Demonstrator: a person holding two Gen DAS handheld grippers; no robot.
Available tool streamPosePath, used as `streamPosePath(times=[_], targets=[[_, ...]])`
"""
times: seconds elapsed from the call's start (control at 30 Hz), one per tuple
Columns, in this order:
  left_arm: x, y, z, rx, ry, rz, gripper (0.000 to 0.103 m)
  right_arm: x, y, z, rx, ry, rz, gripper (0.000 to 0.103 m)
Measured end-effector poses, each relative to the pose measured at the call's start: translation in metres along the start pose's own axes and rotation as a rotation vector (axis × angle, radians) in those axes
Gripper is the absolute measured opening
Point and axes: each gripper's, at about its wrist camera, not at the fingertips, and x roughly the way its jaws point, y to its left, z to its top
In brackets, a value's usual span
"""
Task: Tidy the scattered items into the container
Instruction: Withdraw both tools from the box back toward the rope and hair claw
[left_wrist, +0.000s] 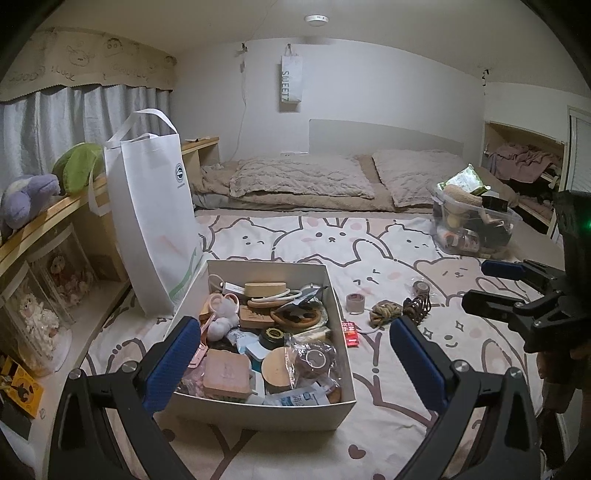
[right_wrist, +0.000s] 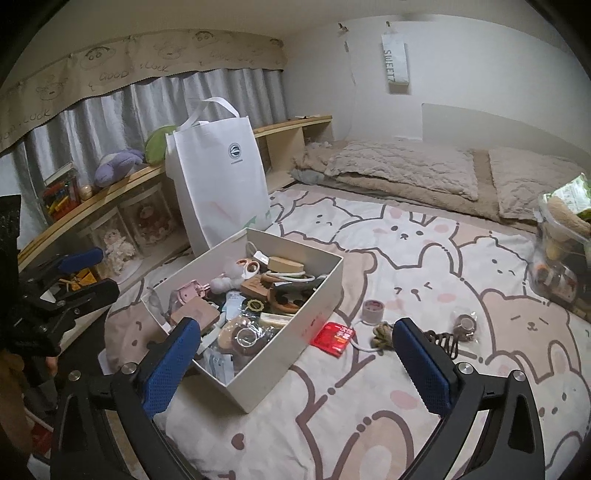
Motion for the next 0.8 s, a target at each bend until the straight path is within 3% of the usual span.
streamPosePath(times=[0.43,0.8], targets=[[-0.009,-0.012,-0.002,0.004,-0.01,-0.005,0.103,-0.022,-0.011,-0.008,0.017,-0.027,-0.028,0.103],[0.0,-0.036,0.003,-0.003,-0.02,-0.051,0.103,-0.041,-0.039,-0.017,0.044,-0.046,-0.092,0.103]])
